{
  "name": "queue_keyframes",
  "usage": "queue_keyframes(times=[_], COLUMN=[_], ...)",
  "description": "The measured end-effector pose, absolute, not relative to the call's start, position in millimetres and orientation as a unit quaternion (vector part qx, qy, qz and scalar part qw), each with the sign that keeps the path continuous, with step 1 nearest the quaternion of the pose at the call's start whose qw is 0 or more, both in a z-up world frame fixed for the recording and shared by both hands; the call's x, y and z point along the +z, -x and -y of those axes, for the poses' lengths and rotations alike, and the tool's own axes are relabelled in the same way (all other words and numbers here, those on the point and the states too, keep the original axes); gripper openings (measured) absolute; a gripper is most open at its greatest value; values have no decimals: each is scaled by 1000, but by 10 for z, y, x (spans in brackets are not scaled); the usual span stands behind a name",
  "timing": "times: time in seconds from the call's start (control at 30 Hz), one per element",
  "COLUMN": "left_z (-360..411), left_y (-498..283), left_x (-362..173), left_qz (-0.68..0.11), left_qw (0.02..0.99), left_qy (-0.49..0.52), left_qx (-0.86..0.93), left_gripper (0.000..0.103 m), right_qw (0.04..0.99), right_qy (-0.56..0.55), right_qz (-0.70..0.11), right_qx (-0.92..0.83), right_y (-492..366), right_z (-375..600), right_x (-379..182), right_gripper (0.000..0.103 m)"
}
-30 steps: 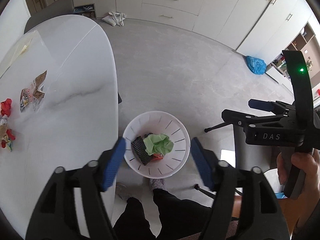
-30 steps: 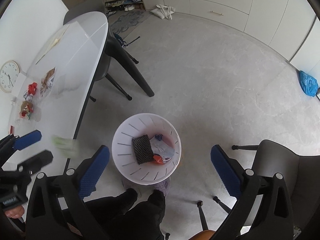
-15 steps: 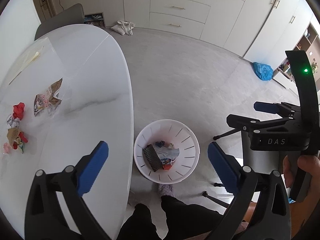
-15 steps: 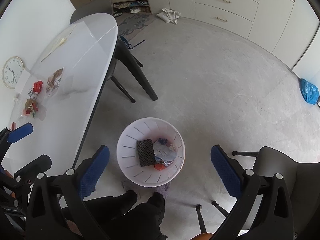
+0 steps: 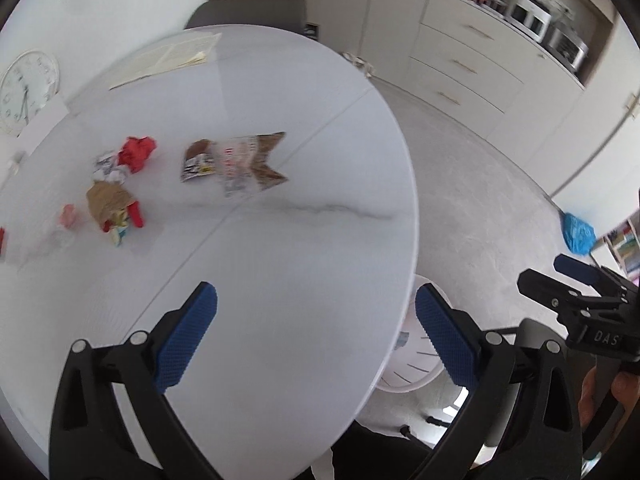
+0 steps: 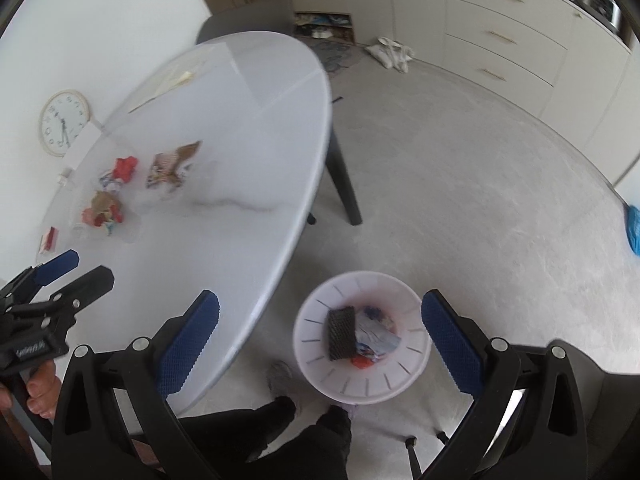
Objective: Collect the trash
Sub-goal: 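Move the left tool to the clear plastic bottle and grasp it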
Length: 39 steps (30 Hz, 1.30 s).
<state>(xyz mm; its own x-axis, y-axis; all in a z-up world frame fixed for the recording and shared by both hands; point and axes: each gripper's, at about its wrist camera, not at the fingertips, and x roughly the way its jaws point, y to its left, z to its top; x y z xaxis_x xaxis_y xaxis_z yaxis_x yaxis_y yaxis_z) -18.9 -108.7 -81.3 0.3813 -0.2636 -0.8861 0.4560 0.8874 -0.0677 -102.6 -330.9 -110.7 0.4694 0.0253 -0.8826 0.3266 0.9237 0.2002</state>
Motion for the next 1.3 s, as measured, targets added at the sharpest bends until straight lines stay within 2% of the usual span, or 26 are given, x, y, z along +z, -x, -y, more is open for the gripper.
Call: queue_keyframes(times=[0.4, 0.77, 0.93, 1.2, 1.27, 1.3], left_z=[-351, -1507, -1712, -1612, -1584, -1576], left_y=[-720, -1685, -2047, -2539, -2601, -2629], left_x=[-918, -1190, -1357, -1742, -1809, -1840], left_qz=[-526, -540, -557, -604, -608, -611], left_qw=[849, 837, 823, 792, 789, 788], left_qy=[21, 82, 102, 93, 84, 80], left_qx=[-51, 48, 37, 11, 11, 11], left_gripper=[95, 95, 95, 95, 89, 80], right_qw=[851, 843, 835, 821, 819, 818], right_qy=[-123, -84, -75, -75, -75, -75], right_qz=[-511, -526, -540, -559, -562, -564], right_qx=[11, 69, 83, 86, 86, 86], right_y=[-34, -893, -1155, -1379, -1406, -1415], right_z=[2293, 1475, 1265, 1216, 1230, 1236], right_x=[-932, -955, -1081, -1276, -1308, -1318], right_gripper=[100, 100, 100, 100, 100, 100])
